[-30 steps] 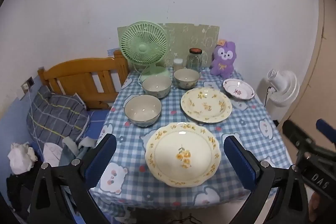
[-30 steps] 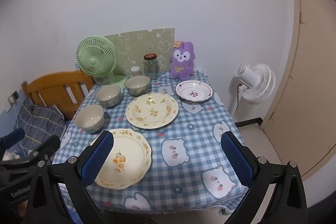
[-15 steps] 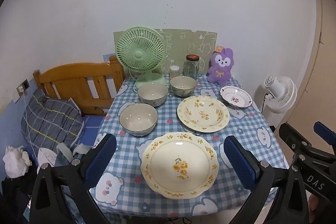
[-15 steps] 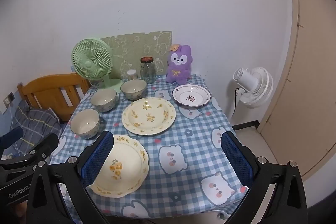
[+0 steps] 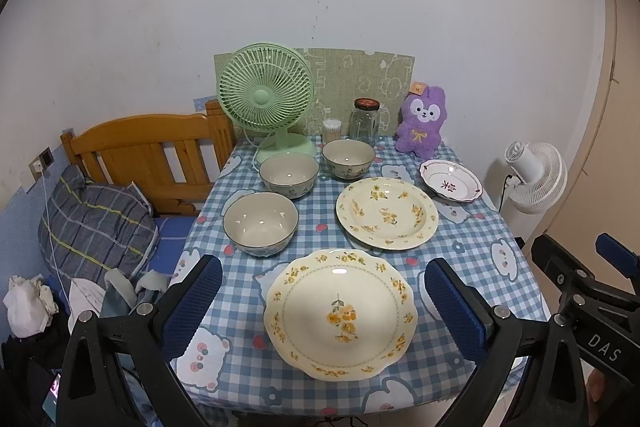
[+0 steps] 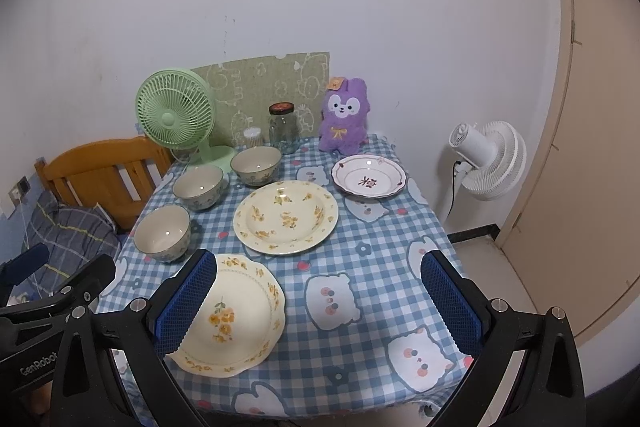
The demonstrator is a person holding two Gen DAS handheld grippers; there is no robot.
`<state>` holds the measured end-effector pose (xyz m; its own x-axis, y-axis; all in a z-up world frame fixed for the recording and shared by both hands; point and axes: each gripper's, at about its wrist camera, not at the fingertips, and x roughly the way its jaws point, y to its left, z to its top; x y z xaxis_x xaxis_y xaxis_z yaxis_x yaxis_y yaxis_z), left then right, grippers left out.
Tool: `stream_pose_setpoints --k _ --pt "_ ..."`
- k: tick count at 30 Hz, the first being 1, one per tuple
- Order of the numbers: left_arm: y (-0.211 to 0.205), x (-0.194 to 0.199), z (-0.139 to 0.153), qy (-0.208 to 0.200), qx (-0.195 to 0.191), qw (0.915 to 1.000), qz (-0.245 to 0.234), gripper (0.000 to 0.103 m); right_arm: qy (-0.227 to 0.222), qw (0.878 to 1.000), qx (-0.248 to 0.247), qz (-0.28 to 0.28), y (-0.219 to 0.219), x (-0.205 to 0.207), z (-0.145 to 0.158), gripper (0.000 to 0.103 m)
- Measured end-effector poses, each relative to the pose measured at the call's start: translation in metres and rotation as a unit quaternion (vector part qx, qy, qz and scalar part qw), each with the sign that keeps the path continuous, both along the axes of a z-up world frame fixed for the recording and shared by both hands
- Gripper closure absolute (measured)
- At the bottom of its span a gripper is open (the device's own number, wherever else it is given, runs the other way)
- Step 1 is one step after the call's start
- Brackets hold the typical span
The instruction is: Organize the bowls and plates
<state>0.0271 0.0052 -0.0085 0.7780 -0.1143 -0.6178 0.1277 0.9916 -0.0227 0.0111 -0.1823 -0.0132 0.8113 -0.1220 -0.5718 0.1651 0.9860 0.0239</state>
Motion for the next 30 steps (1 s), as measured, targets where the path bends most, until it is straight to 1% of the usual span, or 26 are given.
stream_pose_setpoints --k 6,8,18,20,27,28,30 --pt "0.0 0.003 0.0 0.002 0.0 1.0 -0.001 0.003 0.0 1.0 0.0 0.0 0.006 0.001 -0.004 0.0" --pt "-0.001 0.004 0.0 0.001 0.0 1.0 0.0 0.003 0.001 1.0 0.001 0.0 -0.002 0.003 0.003 0.0" --pt "0.0 0.006 0.002 0.003 0.001 1.0 -0.002 0.003 0.003 1.0 0.002 0.002 0.011 0.003 -0.009 0.0" --pt "0.0 0.006 0.001 0.003 0.001 1.0 -0.001 0.003 0.003 1.0 0.004 0.0 0.001 0.007 0.003 0.0" --pt "0.004 0.01 0.002 0.0 0.001 1.0 0.001 0.003 0.001 1.0 0.006 0.002 0.007 0.004 -0.006 0.0" --pt "0.005 0.011 0.001 0.0 0.001 1.0 0.002 0.003 0.003 1.0 0.006 0.001 0.007 0.009 0.001 0.0" --pt "0.006 0.01 0.002 0.0 0.001 1.0 0.001 0.003 0.003 1.0 0.005 0.001 0.007 0.009 0.002 0.0"
